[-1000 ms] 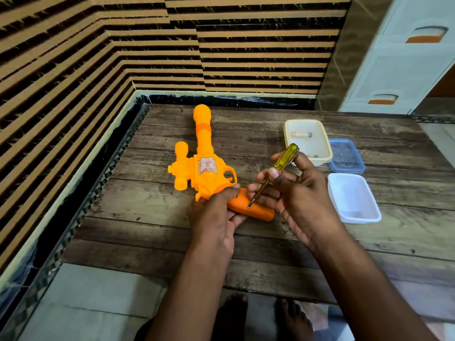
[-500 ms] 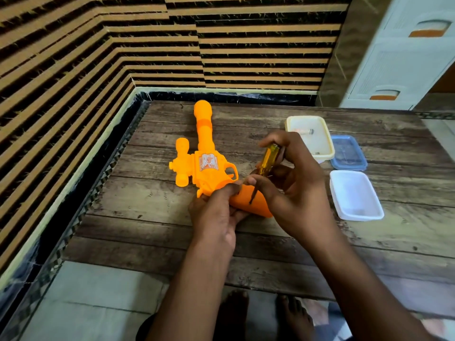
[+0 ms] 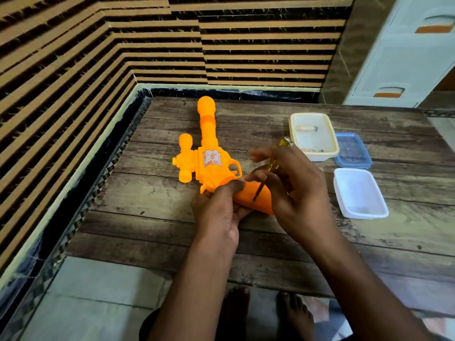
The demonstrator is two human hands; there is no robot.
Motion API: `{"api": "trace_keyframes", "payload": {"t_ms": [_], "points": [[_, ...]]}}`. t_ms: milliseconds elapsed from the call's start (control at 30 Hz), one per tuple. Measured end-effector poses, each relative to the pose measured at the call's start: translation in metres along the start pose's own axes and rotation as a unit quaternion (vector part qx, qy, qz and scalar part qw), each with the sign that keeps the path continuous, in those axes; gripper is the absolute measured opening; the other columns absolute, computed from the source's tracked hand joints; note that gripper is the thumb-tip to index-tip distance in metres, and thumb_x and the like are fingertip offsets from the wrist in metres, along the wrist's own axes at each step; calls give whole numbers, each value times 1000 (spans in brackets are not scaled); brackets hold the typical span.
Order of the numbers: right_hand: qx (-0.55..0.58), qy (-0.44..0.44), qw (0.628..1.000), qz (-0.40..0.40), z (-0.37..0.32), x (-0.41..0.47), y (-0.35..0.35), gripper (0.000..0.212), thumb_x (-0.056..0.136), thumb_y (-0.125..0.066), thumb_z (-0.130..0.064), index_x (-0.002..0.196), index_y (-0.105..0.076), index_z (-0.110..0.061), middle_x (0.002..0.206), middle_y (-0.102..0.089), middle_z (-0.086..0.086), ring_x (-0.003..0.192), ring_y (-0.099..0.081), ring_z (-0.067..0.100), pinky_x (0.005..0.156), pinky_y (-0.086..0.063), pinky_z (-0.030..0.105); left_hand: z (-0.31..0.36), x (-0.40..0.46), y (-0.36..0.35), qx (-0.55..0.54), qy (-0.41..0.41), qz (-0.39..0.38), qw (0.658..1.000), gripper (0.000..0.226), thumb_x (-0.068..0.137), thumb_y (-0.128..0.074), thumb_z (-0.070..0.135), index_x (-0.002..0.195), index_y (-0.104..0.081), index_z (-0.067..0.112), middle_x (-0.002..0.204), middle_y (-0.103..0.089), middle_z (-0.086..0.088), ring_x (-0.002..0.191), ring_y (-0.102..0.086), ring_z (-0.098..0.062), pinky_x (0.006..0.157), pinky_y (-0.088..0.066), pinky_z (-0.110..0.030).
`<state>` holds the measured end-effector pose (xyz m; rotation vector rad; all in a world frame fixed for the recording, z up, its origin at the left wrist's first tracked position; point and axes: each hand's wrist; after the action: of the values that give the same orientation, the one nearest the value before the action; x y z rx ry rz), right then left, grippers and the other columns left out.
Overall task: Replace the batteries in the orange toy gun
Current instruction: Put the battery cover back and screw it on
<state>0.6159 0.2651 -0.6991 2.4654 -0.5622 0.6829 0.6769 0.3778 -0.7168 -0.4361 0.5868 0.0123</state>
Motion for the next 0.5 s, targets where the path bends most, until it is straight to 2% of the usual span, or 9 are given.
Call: {"api": "trace_keyframes", "payload": {"t_ms": [67, 100, 167, 233, 367, 433, 500], "points": [[44, -16, 999, -6, -1, 0, 1, 61, 94, -60, 13, 142, -54, -24, 108, -65, -1, 97, -73, 22, 80, -60, 44, 0, 0, 0, -1, 1, 7, 1000, 42, 78, -77, -4, 119, -71, 7, 102, -79, -14, 94, -77, -29, 66, -64, -48], [56, -22, 998, -5, -3, 1, 1, 67, 95, -59, 11, 146, -48, -29, 106, -66, -3, 96, -73, 23, 81, -61, 46, -1, 0, 0, -2, 2, 14, 1000, 42, 78, -77, -4, 118, -71, 8, 104, -78, -14, 96, -76, -29, 64, -64, -47], [61, -26, 998, -3, -6, 0, -1, 67, 95, -62, 9, 146, -45, -32, 105, -67, -5, 95, -75, 20, 82, -63, 42, 0, -1, 0, -4, 8, 25, 1000, 41, 78, -75, -5, 117, -71, 6, 106, -77, -16, 99, -74, -30, 60, -62, -42], [65, -22, 998, 1, -6, 0, -2, 58, 94, -64, 9, 139, -49, -24, 108, -69, -2, 98, -76, 17, 83, -63, 38, 0, -1, -1, -5, 14, 29, 999, 40, 77, -74, -5, 116, -71, 5, 110, -76, -18, 103, -72, -33, 59, -62, -41], [77, -10, 997, 23, -7, 3, 3, 36, 95, -61, 15, 126, -61, -3, 120, -66, 10, 109, -74, 22, 90, -61, 45, 4, -4, -2, -18, 16, 35, 999, 42, 79, -75, -6, 119, -70, 6, 112, -74, -17, 100, -71, -31, 58, -63, -42], [76, -7, 997, 33, -9, 4, 7, 35, 94, -60, 18, 123, -66, 0, 117, -68, 10, 108, -75, 20, 90, -61, 47, 5, -6, -3, -19, 17, 37, 999, 42, 80, -75, -6, 120, -70, 7, 113, -74, -17, 98, -71, -30, 56, -63, -43], [64, 6, 997, 44, -10, 3, 7, 34, 93, -64, 16, 122, -70, -1, 111, -70, 11, 101, -76, 21, 84, -62, 46, 6, -6, -4, -17, 19, 39, 999, 39, 81, -74, -6, 118, -70, 6, 112, -74, -18, 100, -71, -32, 58, -64, -45]]}}
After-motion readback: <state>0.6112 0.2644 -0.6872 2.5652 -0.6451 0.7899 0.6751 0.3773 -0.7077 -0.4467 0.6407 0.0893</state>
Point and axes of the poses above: each hand's wrist, its own x-axis towards the middle knuckle, its own y-axis out of the back of the hand, z = x × y
